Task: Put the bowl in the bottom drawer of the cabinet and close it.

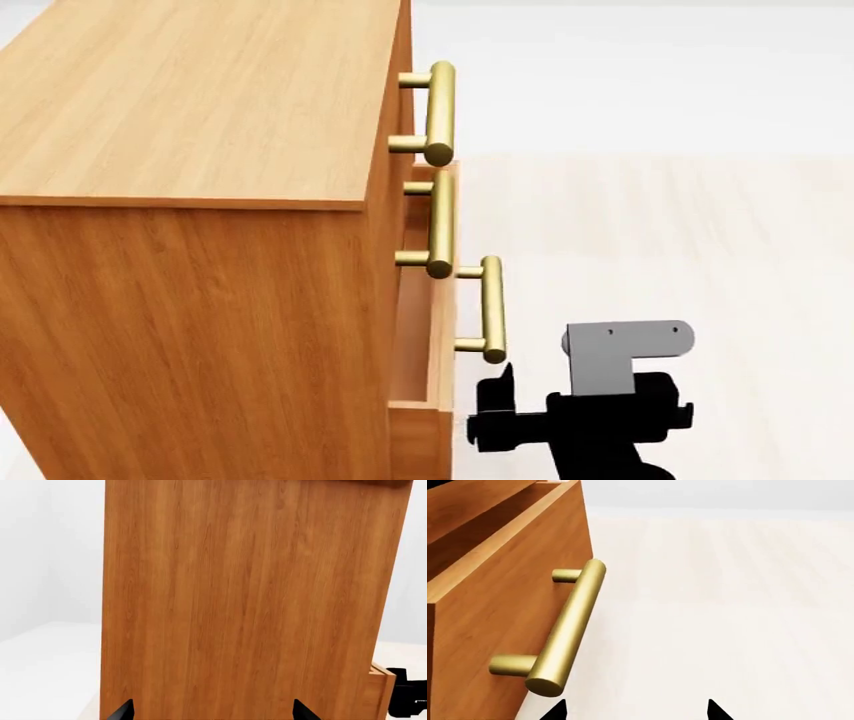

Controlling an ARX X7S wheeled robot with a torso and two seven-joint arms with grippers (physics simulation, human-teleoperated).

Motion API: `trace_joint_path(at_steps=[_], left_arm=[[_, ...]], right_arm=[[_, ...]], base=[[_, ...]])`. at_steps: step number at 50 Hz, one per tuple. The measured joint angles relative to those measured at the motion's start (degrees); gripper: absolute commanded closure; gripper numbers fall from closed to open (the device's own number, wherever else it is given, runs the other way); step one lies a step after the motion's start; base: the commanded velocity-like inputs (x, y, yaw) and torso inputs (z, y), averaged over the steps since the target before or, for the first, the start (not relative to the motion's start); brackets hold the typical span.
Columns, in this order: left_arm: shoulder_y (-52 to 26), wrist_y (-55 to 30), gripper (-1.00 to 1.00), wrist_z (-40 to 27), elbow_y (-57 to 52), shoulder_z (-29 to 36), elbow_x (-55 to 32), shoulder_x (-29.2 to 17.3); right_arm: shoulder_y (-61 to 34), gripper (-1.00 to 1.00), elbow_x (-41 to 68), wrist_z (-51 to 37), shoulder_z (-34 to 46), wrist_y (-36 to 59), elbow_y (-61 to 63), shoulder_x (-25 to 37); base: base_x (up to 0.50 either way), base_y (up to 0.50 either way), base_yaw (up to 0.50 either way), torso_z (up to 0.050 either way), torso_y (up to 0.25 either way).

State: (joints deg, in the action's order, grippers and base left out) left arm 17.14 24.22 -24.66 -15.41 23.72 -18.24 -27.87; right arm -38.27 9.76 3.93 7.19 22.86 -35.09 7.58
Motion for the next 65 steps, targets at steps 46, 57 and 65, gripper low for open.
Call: trace_joint_path(at_steps=[46,57,65], left_arm=[[-0.2,0.9,-1.00,0.2,0.7,0.2,-0.7,-0.1],[0.0,0.7,-1.00,0.0,0.1,0.2,-0.8,-0.4],[0.1,-0.3,-1.00,-0.5,-1.2,0.2,-0.9,-0.9]], right_arm=[[-1.6,-1.00,-0.6,1.0,3.8,-1.5,-3.2,-3.8],[0.2,-1.00,0.8,4.2,5.2,0.7,-0.1,-3.3],[2.4,-1.00,4.7,9.6,4.8,5.8,5.2,-1.9]], base=[[0.00,0.00,0.00,0.000,0.000],[0.00,0.00,0.00,0.000,0.000],[0.00,0.00,0.00,0.000,0.000]])
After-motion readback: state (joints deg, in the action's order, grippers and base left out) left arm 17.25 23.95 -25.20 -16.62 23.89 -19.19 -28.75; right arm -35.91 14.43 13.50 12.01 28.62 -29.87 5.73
